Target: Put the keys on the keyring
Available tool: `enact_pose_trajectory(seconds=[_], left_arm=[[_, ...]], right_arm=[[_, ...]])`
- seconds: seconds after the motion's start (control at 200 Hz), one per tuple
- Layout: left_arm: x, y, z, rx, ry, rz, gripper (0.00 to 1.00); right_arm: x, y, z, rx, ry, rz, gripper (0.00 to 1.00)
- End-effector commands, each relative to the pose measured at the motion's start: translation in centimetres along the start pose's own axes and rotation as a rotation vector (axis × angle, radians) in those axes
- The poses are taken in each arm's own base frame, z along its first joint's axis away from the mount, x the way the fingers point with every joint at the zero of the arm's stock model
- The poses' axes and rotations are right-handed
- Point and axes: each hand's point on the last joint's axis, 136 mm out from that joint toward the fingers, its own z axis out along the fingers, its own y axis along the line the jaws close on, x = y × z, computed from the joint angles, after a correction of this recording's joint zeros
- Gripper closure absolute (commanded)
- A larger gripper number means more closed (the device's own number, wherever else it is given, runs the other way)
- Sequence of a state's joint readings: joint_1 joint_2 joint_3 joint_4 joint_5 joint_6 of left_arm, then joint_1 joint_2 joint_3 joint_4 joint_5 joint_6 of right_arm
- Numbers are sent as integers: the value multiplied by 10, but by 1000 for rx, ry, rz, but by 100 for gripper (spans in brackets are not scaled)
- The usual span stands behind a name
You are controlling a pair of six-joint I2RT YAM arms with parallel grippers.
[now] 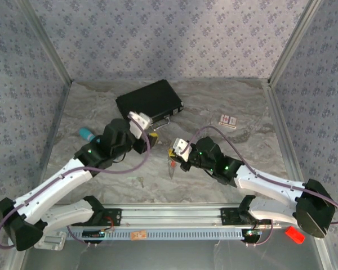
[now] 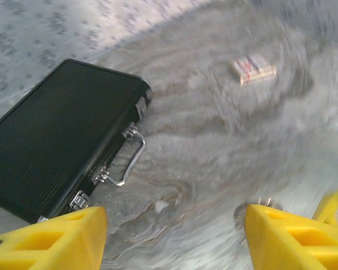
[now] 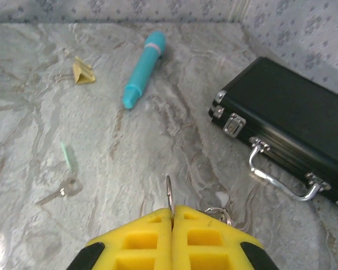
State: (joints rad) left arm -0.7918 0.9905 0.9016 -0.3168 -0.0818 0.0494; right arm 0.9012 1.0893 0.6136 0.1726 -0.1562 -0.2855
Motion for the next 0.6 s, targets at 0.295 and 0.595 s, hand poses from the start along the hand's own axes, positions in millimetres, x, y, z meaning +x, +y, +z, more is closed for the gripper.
enact_pose_trajectory(seconds=[0.295, 0.595], left_arm=[[35, -91, -7, 503, -171, 597, 61], [44, -114, -2, 646, -201, 556, 64]], right_arm=[[-13, 21, -23, -206, 87, -119, 100], [-26, 24, -24, -246, 92, -146, 100]])
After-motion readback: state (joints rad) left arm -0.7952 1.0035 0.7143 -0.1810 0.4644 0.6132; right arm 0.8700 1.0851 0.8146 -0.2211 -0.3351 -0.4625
